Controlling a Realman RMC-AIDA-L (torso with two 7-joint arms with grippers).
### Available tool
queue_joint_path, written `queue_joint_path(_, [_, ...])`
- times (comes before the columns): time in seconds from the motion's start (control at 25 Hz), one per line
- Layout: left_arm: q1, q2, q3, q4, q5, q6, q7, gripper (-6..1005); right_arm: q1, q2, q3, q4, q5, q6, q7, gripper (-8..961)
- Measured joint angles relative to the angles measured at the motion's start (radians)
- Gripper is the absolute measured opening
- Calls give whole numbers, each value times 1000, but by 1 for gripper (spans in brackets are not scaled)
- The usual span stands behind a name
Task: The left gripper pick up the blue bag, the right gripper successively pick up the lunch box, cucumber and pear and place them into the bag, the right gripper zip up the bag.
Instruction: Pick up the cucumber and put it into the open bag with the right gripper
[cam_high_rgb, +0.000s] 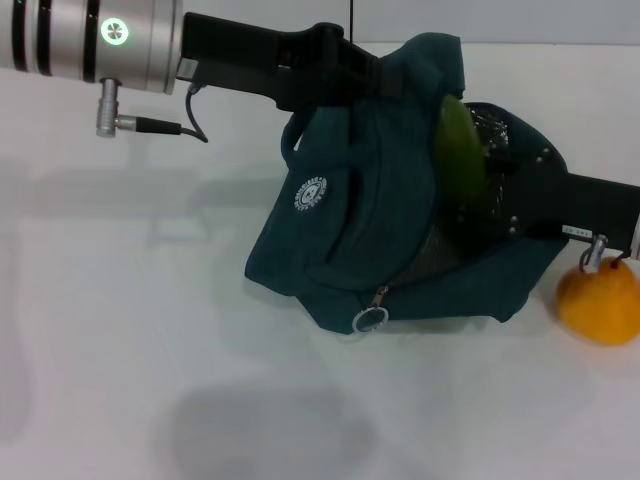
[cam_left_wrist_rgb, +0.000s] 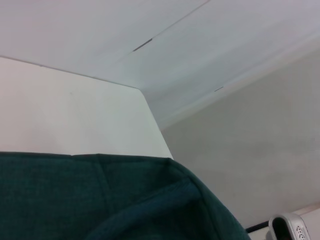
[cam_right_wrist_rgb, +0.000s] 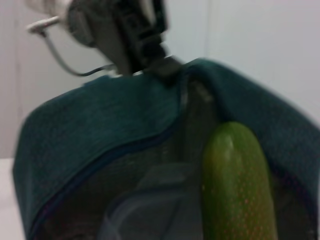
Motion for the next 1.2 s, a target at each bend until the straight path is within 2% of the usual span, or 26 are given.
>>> queue_joint_path(0.24, [9, -1, -1, 0, 0, 0, 1, 67, -1, -2, -66, -40, -2, 44, 84, 538])
queue_joint_path(0.28, [9, -1, -1, 0, 0, 0, 1, 67, -1, -2, -93, -68, -2, 88, 134, 537])
queue_joint_path(0.6, [12, -3, 1, 0, 0, 15, 16, 67, 2, 2, -122, -149, 1, 123, 296, 537])
queue_joint_path(0.92, [26, -8, 6, -1, -20, 33, 35, 67, 7, -8, -258, -280, -4, 143, 574, 538])
queue_joint_path(1.04, [28, -12, 7, -2, -21, 40, 38, 67, 8, -10, -312, -342, -46, 190, 694, 538])
queue_joint_path(1.2, [29, -14, 7, -2, -26, 48, 38, 67, 8, -8, -322, -396, -154, 216, 818, 538])
